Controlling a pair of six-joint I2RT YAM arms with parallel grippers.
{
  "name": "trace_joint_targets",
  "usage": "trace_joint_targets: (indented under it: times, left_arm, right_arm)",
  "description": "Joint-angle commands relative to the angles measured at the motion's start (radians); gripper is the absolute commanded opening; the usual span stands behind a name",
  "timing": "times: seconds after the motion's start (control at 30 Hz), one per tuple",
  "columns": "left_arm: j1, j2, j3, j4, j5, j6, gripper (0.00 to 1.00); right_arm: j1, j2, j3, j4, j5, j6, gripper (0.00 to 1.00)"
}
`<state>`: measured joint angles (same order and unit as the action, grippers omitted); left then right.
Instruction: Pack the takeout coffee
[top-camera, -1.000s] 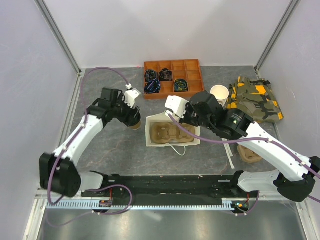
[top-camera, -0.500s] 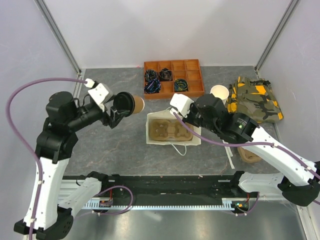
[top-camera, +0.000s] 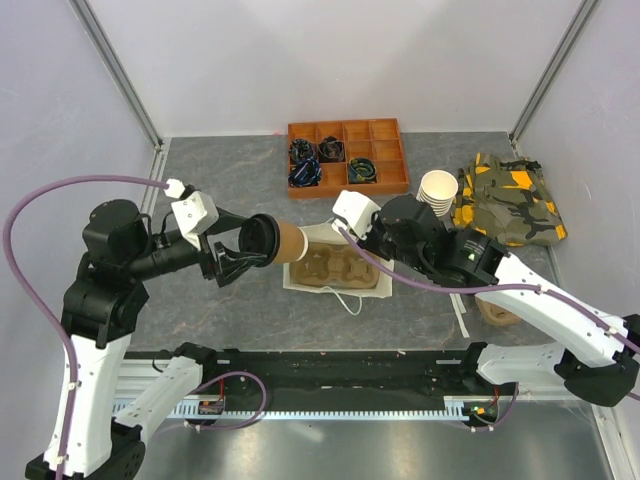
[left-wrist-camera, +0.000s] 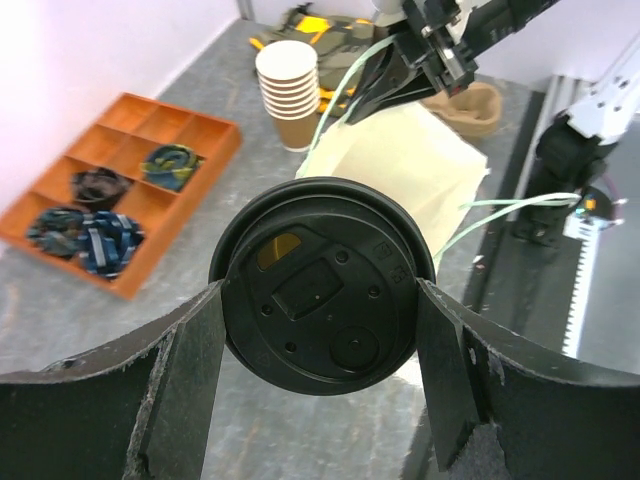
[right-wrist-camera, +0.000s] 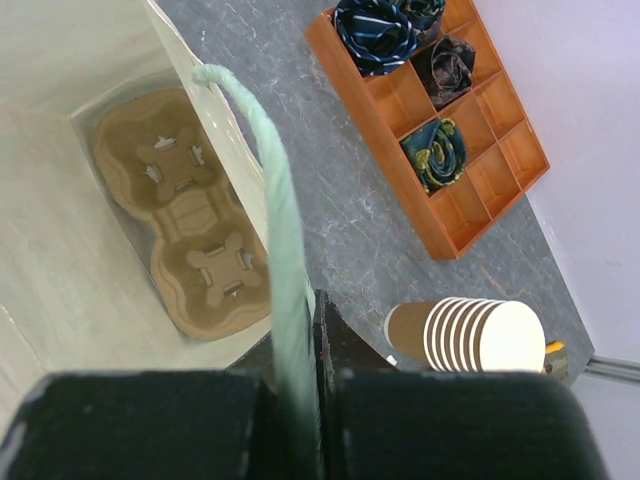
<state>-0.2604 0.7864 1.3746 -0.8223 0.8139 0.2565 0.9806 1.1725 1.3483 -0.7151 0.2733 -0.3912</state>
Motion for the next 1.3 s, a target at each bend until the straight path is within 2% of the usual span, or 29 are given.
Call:
trace_joint_targets:
  times: [0.0, 0.1, 0.2, 0.23, 0.33, 0.6, 0.73, 1.0, 1.1, 1.27]
  left_arm:
    - [-0.022, 0.014, -0.032, 0.097, 0.038, -0.109, 0.47]
    - [-0.091, 0.022, -0.061, 0.123, -0.03, -0.126, 0.46]
    - [-0.193, 0.037, -0.077, 0.14, -0.149, -0.128, 0.46]
    - [-0.245, 0.04, -0.088, 0.149, -0.229, -0.143, 0.46]
    - [-0.319, 0.06, -0.12, 0.199, -0.35, -0.189, 0.45]
    - [-0.442, 0.126, -0.195, 0.328, -0.491, -0.322, 0.43]
    - [-0.474, 0.165, -0.23, 0.386, -0.561, -0.347, 0.43]
    - [-0.493, 0.194, -0.359, 0.537, -0.662, -0.339, 0.42]
    - [-0.494, 0.2, -0.397, 0.554, -0.667, -0.336, 0.42]
    - [-0.494, 0.197, -0.465, 0.612, -0.662, -0.341, 0.42]
  right_arm:
    - [0.016, 0.015, 0.044, 0.028, 0.069, 0.046, 0.0]
    - [0.033, 0.029, 0.051, 0.042, 0.098, 0.048, 0.0]
    - [0.046, 0.042, 0.058, 0.051, 0.138, 0.057, 0.0]
    - [0.05, 0.044, 0.058, 0.055, 0.15, 0.061, 0.0]
    - [0.049, 0.058, 0.075, 0.04, 0.173, 0.1, 0.0]
    - [0.05, 0.062, 0.103, 0.034, 0.156, 0.184, 0.0]
    - [0.052, 0.076, 0.11, 0.066, 0.207, 0.207, 0.0]
    - [0.055, 0.072, 0.089, 0.048, 0.158, 0.348, 0.0]
    - [0.055, 0.066, 0.08, 0.051, 0.164, 0.39, 0.0]
    - [0.055, 0.036, 0.016, 0.069, 0.084, 0.462, 0.0]
